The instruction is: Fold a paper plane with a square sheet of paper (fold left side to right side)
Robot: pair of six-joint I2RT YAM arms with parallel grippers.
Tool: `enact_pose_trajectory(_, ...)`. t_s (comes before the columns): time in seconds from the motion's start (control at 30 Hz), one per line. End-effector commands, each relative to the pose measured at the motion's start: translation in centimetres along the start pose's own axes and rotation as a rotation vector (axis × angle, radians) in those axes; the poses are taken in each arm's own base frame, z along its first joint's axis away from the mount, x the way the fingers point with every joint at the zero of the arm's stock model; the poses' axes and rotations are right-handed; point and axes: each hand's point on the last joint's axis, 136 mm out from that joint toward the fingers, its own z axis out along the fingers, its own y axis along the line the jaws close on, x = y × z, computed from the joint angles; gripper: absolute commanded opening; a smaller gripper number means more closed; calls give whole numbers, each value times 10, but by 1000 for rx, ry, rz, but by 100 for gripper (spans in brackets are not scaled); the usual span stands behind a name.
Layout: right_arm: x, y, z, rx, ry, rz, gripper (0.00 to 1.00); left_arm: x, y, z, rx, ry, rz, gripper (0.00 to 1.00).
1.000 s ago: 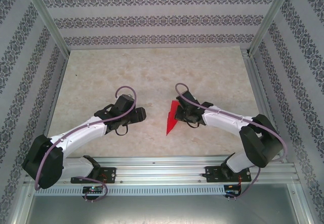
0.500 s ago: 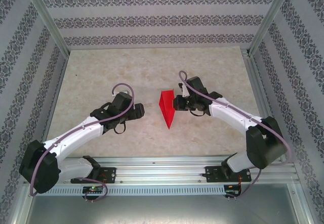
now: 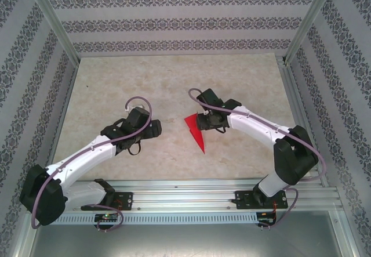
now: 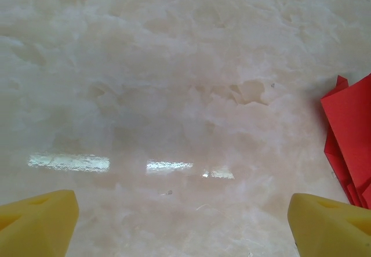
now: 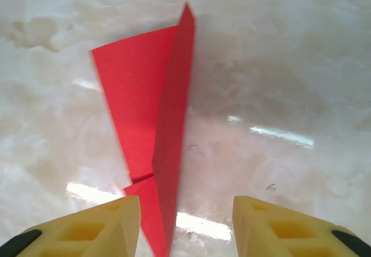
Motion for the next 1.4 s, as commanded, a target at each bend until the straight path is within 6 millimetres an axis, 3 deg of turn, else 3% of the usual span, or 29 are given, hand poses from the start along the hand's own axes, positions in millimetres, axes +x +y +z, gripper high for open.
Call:
enact_pose_trajectory(0.0,22,2,3,102,60,-24,49,-6,15,-8,-52,-35,11,94)
enact_pose_trajectory(0.23,33,36,26,185,109,-137,51,-4,20,-10,-57,-47,0,96)
enact_pose_trajectory(0.47,42,39,45,259,172,-186,53,0,21,-9,-53,-40,-8,96)
enact_pose_trajectory(0.63,44,35,56,307,203,-210,54,0,21,-9,-52,-40,-6,96)
enact_pose_trajectory(0.87,48,23,57,314,212,-187,55,0,22,-9,-57,-36,-7,96)
enact_pose_trajectory(1.37,48,5,55,313,207,-147,42,0,20,-8,-60,-26,-6,96)
